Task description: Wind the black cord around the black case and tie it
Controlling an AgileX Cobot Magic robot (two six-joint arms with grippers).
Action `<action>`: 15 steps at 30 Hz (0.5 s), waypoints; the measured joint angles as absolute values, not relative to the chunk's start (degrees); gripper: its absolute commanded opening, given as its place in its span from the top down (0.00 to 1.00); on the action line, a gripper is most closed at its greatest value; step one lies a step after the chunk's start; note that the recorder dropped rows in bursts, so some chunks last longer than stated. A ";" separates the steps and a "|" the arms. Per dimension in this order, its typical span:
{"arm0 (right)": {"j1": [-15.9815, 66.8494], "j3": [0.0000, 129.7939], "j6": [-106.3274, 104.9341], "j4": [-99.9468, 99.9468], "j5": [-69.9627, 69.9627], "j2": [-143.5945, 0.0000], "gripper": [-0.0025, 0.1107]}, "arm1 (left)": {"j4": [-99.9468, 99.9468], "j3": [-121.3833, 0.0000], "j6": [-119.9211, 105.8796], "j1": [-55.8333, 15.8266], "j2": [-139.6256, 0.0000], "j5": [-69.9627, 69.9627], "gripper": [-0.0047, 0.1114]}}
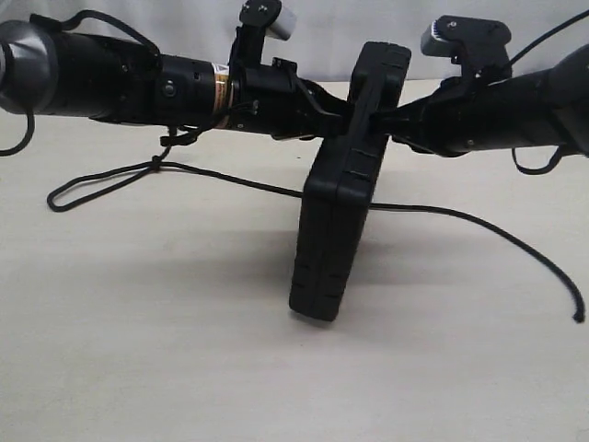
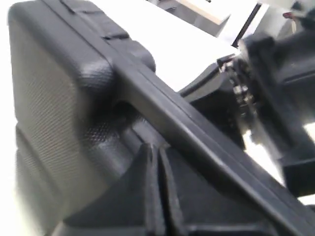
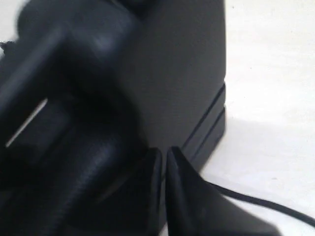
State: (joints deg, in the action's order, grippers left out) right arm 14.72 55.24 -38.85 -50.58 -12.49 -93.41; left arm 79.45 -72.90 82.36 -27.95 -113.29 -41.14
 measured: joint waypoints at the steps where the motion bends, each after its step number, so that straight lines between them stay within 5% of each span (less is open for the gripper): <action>1: 14.43 55.24 -38.85 -50.34 -13.05 -92.46 0.94 | 79.35 -73.03 82.36 -28.17 -113.29 -41.02 0.96; 15: 13.57 59.76 -39.00 -50.47 -26.57 -88.53 0.94 | 85.36 -74.00 85.43 -27.17 -112.96 -41.71 0.96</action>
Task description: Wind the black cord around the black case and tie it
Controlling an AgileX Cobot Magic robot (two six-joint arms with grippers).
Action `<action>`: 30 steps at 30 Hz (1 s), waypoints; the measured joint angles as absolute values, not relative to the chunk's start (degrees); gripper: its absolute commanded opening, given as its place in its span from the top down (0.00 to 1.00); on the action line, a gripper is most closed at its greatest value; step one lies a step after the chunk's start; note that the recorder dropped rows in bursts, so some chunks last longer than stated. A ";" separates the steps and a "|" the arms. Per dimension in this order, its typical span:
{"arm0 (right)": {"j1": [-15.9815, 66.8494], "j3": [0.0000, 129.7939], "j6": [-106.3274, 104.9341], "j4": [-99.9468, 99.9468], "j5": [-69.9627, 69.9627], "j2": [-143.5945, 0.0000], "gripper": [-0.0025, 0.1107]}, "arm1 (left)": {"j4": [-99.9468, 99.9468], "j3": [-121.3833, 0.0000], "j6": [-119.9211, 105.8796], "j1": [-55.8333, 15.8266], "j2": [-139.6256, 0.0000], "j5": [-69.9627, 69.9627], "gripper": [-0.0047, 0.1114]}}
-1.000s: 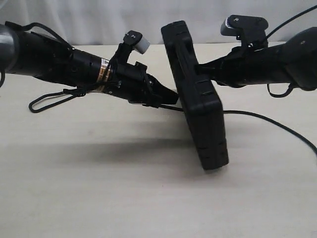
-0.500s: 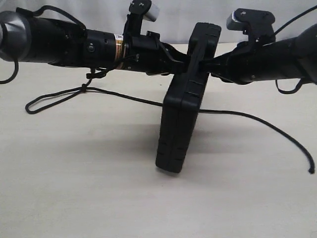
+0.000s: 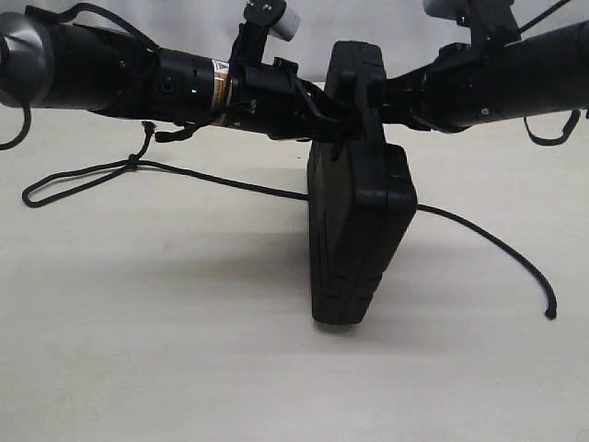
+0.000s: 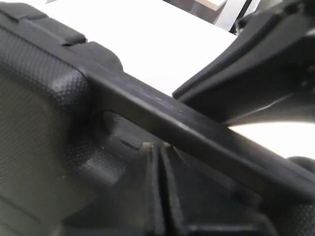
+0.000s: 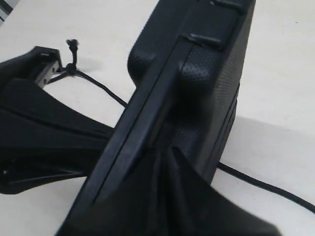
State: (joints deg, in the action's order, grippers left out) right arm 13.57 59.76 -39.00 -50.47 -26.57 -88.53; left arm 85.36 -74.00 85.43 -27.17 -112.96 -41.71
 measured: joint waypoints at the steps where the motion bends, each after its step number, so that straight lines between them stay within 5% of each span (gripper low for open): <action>1: 13.57 60.09 -39.00 -50.64 -26.90 -88.39 0.94 | 85.68 -74.00 85.65 -26.61 -112.96 -42.31 0.96; 14: 13.78 60.73 -39.34 -52.24 -30.25 -88.11 0.93 | 91.45 -74.14 88.27 -25.40 -112.72 -44.94 0.96; 22: 14.01 65.68 -39.46 -50.42 -35.06 -87.90 0.62 | 93.58 -74.33 88.81 -25.35 -112.59 -46.46 0.96; 30: 14.13 68.01 -28.85 -39.06 -40.29 -88.94 0.62 | 94.10 -74.33 89.05 -25.47 -112.59 -47.32 0.96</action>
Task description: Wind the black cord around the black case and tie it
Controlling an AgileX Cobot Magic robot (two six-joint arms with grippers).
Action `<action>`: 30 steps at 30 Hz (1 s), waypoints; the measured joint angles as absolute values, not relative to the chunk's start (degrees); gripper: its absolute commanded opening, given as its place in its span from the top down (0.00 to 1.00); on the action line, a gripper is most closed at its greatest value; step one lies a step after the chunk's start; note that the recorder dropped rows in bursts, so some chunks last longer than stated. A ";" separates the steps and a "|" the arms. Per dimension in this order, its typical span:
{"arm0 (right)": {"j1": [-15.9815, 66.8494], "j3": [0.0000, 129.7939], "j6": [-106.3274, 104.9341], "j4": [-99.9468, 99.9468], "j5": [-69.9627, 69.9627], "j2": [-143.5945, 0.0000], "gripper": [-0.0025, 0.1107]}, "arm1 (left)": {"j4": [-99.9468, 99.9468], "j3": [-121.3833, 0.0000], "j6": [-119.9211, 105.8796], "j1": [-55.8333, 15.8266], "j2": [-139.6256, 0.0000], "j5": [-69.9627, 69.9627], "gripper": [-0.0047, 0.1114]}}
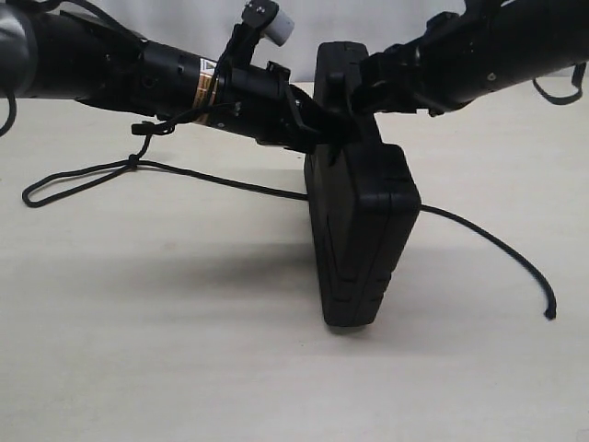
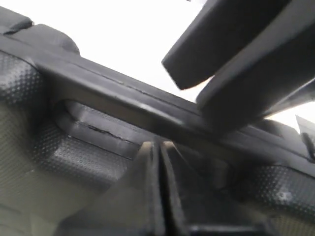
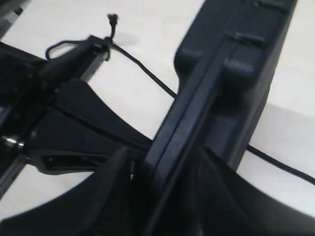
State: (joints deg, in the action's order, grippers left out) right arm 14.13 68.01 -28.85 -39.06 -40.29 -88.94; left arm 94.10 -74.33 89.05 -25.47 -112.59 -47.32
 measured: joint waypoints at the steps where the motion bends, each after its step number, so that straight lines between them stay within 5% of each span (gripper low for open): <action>1: 14.13 68.01 -27.90 -38.90 -40.49 -89.62 0.60 | 94.46 -74.33 89.05 -25.47 -112.59 -47.32 0.96; 5: 15.17 68.54 -27.40 -38.75 -40.74 -90.96 0.56 | 94.58 -74.33 89.28 -25.47 -112.49 -47.46 0.96; 18: 17.33 71.58 -22.98 -31.32 -41.20 -91.46 0.62 | 95.75 -74.42 89.51 -25.47 -112.47 -47.43 0.96; 20: 17.33 71.68 -22.91 -31.20 -41.20 -91.46 0.62 | 96.08 -74.55 89.51 -25.47 -112.47 -47.43 0.91; 24: 17.33 71.68 -22.91 -31.12 -41.20 -91.46 0.67 | 96.98 -74.77 89.51 -25.47 -112.37 -47.17 0.66; 30: 17.33 71.79 -22.49 -30.33 -41.10 -91.46 0.67 | 99.33 -74.51 89.51 -23.38 -111.47 -46.39 0.60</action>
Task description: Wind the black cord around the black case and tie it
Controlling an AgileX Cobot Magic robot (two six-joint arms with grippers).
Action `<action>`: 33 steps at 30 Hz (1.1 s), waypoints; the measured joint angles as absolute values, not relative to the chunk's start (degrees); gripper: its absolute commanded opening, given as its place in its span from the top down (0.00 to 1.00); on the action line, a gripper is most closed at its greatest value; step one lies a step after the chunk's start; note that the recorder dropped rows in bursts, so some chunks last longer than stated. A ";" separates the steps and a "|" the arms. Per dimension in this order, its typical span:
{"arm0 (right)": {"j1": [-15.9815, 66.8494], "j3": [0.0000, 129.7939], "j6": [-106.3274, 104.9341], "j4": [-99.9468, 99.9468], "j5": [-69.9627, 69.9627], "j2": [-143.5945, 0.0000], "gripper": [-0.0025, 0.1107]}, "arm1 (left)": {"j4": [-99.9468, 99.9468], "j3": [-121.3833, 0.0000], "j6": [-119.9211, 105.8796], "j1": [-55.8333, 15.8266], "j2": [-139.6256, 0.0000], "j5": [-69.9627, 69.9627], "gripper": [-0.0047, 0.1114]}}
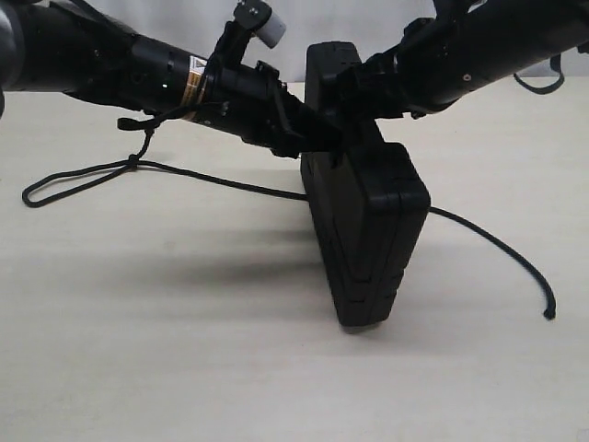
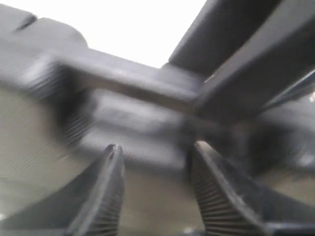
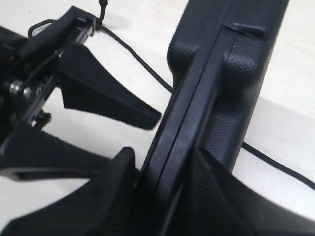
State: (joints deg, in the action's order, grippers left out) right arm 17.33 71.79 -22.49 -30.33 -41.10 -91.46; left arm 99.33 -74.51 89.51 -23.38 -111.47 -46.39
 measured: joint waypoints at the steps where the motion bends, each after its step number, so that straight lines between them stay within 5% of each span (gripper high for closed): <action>1: 17.33 71.79 -22.49 -30.33 -41.10 -91.46 0.67 | 99.73 -74.37 89.51 -22.34 -110.65 -46.92 0.60; 7: 17.33 71.79 -22.49 -30.33 -38.72 -91.46 0.69 | 99.95 -74.37 90.16 -13.34 -106.18 -56.32 0.60; 11: 17.33 71.79 -22.49 -30.33 -36.36 -91.34 0.94 | 99.95 -73.84 91.05 -9.37 -106.08 -56.64 0.60; 20: 17.33 71.79 -22.49 -28.55 -35.94 -91.27 0.94 | 100.17 -71.60 91.18 -7.86 -106.08 -55.63 0.60; 25: 17.33 71.79 -22.61 -28.07 -35.46 -89.86 0.94 | 100.17 -70.06 91.72 -7.86 -106.08 -44.50 0.60; 33: 17.33 71.79 -22.61 -27.73 -31.04 -84.09 0.86 | 100.41 -65.65 107.82 -7.28 -106.08 -8.06 0.60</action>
State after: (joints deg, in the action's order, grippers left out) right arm 17.33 71.79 -22.61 -27.73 -31.04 -84.09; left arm 100.41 -65.65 107.82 -7.28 -106.08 -8.06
